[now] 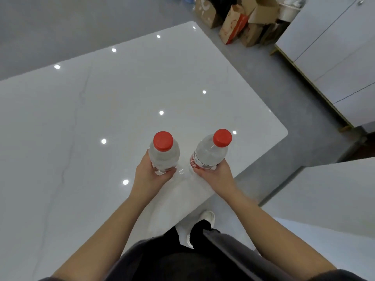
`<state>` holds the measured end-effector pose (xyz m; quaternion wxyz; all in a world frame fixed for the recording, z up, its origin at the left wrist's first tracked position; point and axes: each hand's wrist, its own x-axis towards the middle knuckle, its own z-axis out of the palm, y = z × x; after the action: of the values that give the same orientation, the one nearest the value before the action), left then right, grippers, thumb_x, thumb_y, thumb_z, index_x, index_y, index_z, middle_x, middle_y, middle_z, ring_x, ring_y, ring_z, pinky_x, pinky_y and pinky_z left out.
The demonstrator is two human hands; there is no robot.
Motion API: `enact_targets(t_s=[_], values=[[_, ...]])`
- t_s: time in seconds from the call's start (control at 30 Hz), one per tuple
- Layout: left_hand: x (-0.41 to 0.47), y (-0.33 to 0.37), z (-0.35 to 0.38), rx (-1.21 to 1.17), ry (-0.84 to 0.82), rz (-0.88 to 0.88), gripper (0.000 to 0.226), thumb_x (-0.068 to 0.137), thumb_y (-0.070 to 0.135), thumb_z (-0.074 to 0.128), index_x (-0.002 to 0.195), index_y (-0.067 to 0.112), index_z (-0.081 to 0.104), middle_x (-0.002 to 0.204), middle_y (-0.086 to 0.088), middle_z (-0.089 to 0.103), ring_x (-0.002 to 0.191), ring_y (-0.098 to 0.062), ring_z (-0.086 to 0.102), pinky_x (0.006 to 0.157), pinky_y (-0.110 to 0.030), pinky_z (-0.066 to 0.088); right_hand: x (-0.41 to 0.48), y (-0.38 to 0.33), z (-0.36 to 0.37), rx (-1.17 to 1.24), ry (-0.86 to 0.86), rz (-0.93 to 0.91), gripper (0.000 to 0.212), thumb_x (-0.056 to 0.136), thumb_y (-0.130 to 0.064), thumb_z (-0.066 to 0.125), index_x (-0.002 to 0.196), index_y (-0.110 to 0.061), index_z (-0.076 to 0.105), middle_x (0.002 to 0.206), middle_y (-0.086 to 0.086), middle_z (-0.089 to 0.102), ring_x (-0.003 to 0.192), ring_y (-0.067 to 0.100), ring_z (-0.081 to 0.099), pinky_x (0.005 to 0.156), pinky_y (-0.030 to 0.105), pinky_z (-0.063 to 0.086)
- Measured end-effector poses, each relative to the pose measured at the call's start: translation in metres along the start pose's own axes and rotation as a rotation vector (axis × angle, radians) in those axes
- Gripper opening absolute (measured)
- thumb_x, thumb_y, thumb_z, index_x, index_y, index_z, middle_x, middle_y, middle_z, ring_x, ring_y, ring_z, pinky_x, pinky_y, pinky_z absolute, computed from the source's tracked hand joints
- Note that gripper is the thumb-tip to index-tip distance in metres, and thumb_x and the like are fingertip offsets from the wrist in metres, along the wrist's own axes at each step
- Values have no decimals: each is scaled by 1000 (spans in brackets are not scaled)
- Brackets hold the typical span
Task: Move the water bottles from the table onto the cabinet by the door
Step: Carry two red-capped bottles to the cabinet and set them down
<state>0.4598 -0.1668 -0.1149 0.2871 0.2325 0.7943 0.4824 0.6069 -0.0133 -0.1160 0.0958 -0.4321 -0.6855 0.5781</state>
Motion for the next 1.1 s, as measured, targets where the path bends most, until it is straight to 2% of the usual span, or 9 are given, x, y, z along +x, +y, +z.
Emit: enact_targets(t_s=[0.13,0.3,0.4,0.5,0.6,0.73,0.83,0.93,1.1], values=[[-3,19,33,9,-58,28,47,72,24,83,113,21,59,100,18,64,89,9,61,70,-4,46,-18,7,-39,44,82,0,68,74,-19,85,133,-22,51,119,-15,63,107,-6,60,86,10,50],[-12,36,66,12,-85,33,39,72,21,83,105,15,64,91,12,68,83,5,63,66,-6,45,-29,17,-79,88,129,-12,69,75,-11,83,134,-16,50,123,-3,65,111,5,63,90,17,52],[-15,48,79,18,-99,48,40,71,21,83,106,18,63,93,14,67,86,6,62,67,-5,45,-32,20,-96,95,160,-12,67,75,-10,83,133,-13,50,122,-3,65,106,0,64,84,12,51],[-17,69,95,16,-124,82,40,71,21,84,105,21,63,93,13,67,86,5,62,67,-4,44,-39,21,-117,117,206,-15,57,76,-4,81,126,-10,54,114,-2,67,98,-4,65,81,12,53],[-21,95,118,-25,-153,154,44,70,17,84,100,36,57,95,14,67,88,2,63,71,-8,48,-49,24,-145,139,260,-36,47,76,5,78,111,-18,56,99,-16,66,87,-11,65,73,7,50],[-30,129,166,-79,-225,215,48,70,18,85,101,41,55,97,16,66,89,1,65,72,-10,49,-72,35,-188,160,387,-41,56,74,-6,84,119,-21,55,108,-15,67,97,-4,66,80,11,51],[-39,158,209,-106,-291,266,50,70,23,85,105,42,55,100,24,66,93,3,65,74,-12,51,-91,45,-225,173,513,-24,58,70,-17,88,117,-33,56,110,-17,67,100,-4,65,84,14,51],[-51,186,251,-145,-368,306,52,71,22,85,107,43,54,101,28,66,94,3,65,77,-15,52,-113,52,-263,174,649,-24,57,69,-16,88,106,-41,52,108,-22,64,96,-11,63,79,8,48],[-63,227,301,-131,-480,370,51,69,27,86,107,39,54,99,20,68,91,3,66,77,-16,52,-142,58,-315,194,816,-17,61,69,-19,88,112,-41,51,109,-24,63,100,-6,63,83,15,50]])
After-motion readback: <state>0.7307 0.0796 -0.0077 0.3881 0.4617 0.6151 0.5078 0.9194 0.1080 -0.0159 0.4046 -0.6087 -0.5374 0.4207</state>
